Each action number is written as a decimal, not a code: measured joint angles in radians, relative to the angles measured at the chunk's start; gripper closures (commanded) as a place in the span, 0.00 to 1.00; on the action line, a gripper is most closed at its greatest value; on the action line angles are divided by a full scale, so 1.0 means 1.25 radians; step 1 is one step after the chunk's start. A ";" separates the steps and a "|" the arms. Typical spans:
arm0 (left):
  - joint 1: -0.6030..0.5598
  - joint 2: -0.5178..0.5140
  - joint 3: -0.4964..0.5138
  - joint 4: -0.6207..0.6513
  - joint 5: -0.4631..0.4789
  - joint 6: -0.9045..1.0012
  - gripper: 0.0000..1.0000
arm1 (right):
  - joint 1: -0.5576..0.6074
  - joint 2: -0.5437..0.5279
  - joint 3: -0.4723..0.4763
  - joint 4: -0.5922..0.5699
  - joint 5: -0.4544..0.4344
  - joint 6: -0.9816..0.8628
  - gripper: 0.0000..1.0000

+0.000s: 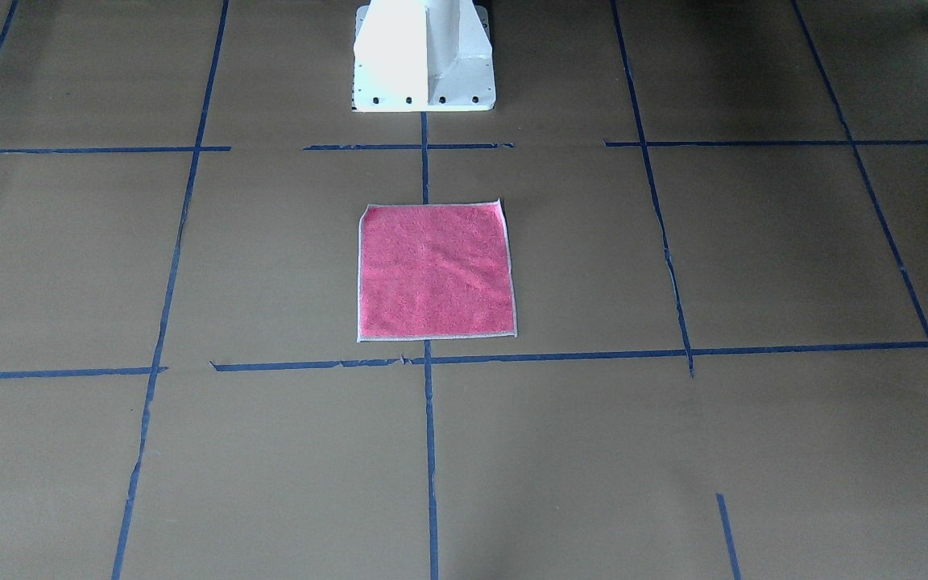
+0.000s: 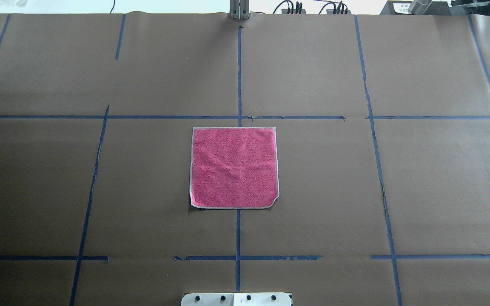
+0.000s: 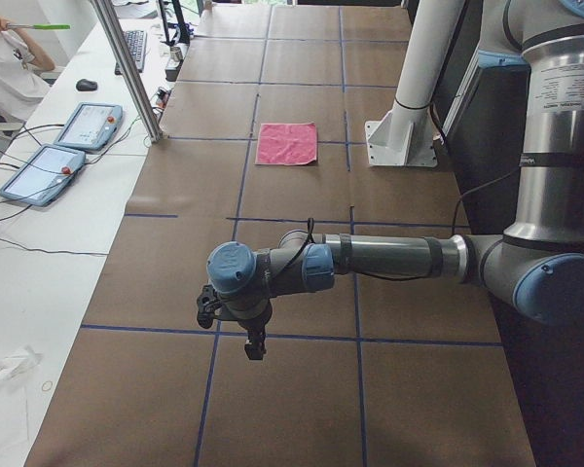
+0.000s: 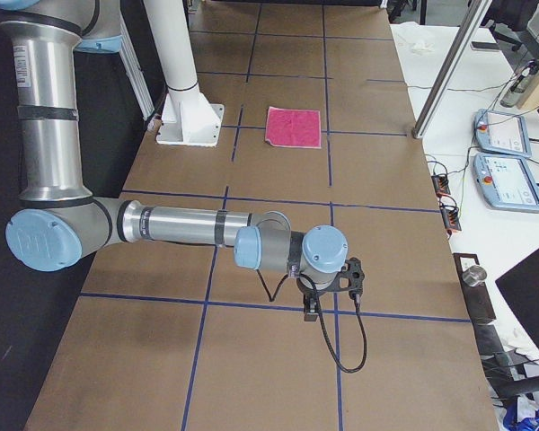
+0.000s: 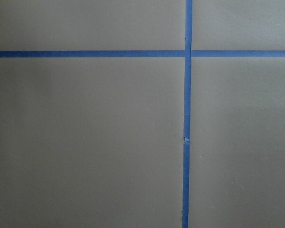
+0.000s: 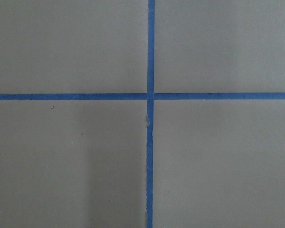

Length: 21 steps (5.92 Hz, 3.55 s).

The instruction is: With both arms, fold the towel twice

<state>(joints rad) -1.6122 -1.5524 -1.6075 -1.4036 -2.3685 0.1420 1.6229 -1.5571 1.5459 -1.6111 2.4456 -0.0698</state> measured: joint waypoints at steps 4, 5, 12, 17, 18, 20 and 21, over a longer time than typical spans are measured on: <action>0.005 -0.016 -0.015 -0.037 -0.001 -0.010 0.00 | -0.018 0.023 0.006 0.002 0.001 0.000 0.00; 0.020 -0.024 -0.023 -0.076 -0.001 -0.047 0.00 | -0.039 0.063 0.004 0.000 -0.004 -0.002 0.00; 0.536 -0.254 -0.221 -0.133 0.056 -0.979 0.00 | -0.225 0.193 0.075 0.022 0.036 0.346 0.00; 0.853 -0.435 -0.132 -0.222 0.309 -1.463 0.13 | -0.392 0.203 0.109 0.329 0.013 0.915 0.00; 0.895 -0.447 -0.097 -0.252 0.349 -1.498 0.19 | -0.408 0.204 0.114 0.336 0.006 0.941 0.00; 0.928 -0.454 -0.072 -0.267 0.375 -1.517 0.31 | -0.422 0.205 0.121 0.339 -0.007 0.956 0.00; 0.933 -0.454 -0.067 -0.274 0.376 -1.524 0.37 | -0.424 0.205 0.121 0.339 -0.009 0.958 0.00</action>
<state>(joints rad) -0.4456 -2.1197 -1.6911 -1.7457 -1.8982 -1.7630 1.0931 -1.3009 1.6974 -1.1873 2.4349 1.1277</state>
